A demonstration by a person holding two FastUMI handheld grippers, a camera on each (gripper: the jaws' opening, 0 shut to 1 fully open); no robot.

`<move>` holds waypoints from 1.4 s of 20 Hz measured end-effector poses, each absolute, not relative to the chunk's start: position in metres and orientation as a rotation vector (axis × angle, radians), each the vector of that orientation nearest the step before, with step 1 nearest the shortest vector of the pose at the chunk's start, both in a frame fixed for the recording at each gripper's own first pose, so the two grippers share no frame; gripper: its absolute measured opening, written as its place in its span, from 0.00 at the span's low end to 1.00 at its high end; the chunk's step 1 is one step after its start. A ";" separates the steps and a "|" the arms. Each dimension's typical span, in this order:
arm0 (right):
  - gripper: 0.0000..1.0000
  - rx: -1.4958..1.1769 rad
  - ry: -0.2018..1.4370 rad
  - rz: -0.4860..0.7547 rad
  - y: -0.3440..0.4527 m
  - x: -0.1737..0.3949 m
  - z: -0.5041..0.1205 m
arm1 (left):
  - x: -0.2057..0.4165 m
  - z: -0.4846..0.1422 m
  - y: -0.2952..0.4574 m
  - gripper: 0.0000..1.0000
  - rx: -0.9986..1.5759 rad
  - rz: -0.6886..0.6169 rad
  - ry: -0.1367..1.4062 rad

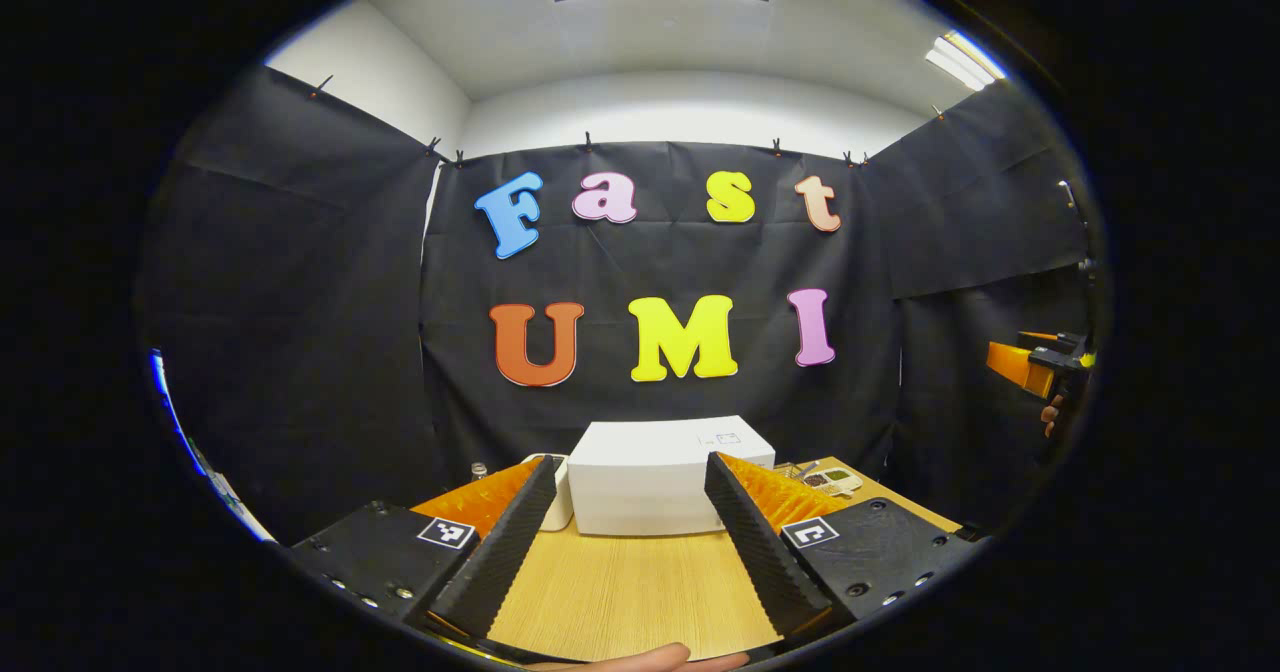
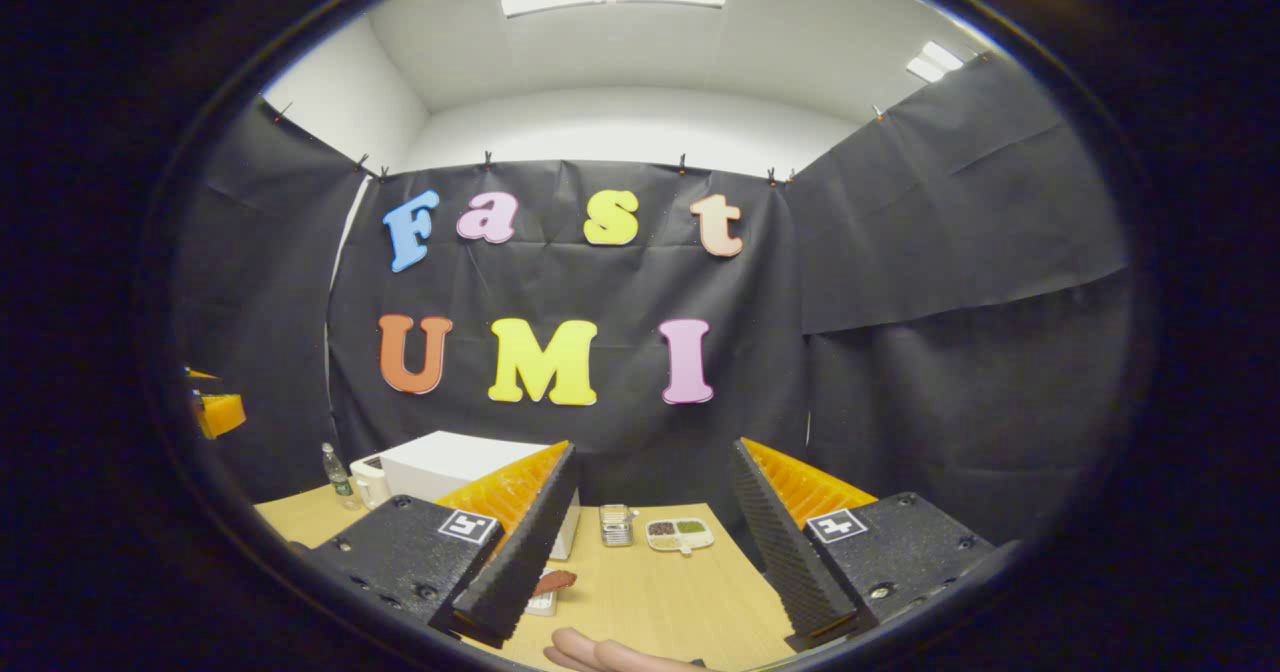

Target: Open the microwave oven with the left hand, put the food in, and close the microwave oven.

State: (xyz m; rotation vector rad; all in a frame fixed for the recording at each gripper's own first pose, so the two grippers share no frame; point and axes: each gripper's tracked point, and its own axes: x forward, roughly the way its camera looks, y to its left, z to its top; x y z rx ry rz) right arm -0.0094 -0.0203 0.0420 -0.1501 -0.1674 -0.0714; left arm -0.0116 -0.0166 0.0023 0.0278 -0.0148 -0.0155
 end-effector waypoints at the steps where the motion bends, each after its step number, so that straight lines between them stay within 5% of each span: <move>1: 0.97 -0.150 -0.165 -0.069 -0.020 -0.010 0.041 | -0.010 0.001 -0.016 0.95 0.025 -0.008 -0.007; 2: 0.89 -0.146 -0.163 -0.064 -0.018 -0.010 0.040 | -0.010 -0.002 -0.016 0.95 0.020 -0.006 0.001; 9: 0.89 -0.148 -0.161 -0.102 -0.030 -0.005 0.031 | 0.014 -0.014 -0.048 0.95 -0.027 -0.097 0.005; 11: 0.97 -0.157 -0.181 -0.137 -0.042 0.000 0.033 | 0.027 -0.016 -0.058 0.95 -0.052 -0.114 -0.013; 13: 0.89 -0.192 -0.211 -0.178 -0.053 0.002 0.035 | 0.044 -0.019 -0.069 0.95 -0.068 -0.125 -0.035; 14: 0.89 -0.207 -0.223 -0.193 -0.058 0.002 0.036 | 0.056 -0.023 -0.074 0.84 -0.058 -0.126 -0.041; 15: 0.97 -0.220 -0.235 -0.208 -0.062 0.003 0.037 | 0.068 -0.029 -0.076 0.94 -0.052 -0.110 -0.040; 16: 0.89 -0.225 -0.243 -0.216 -0.065 0.004 0.037 | 0.081 -0.040 -0.081 1.00 -0.055 -0.102 -0.027; 18: 0.89 -0.205 -0.239 -0.202 -0.065 0.006 0.033 | 0.106 -0.066 -0.102 0.92 -0.083 -0.126 0.021; 19: 0.97 -0.190 -0.228 -0.190 -0.064 0.008 0.030 | 0.119 -0.080 -0.112 0.93 -0.094 -0.141 0.046; 20: 0.89 -0.179 -0.213 -0.182 -0.065 0.010 0.023 | 0.133 -0.093 -0.119 0.93 -0.096 -0.150 0.068; 21: 0.97 -0.178 -0.204 -0.177 -0.066 0.011 0.018 | 0.150 -0.106 -0.125 0.93 -0.089 -0.157 0.081; 23: 0.89 -0.179 -0.198 -0.153 -0.061 0.010 0.011 | 0.183 -0.135 -0.137 0.93 -0.090 -0.173 0.118; 28: 0.89 -0.187 -0.241 -0.142 -0.059 0.014 0.002 | 0.248 -0.203 -0.171 0.91 -0.088 -0.222 0.181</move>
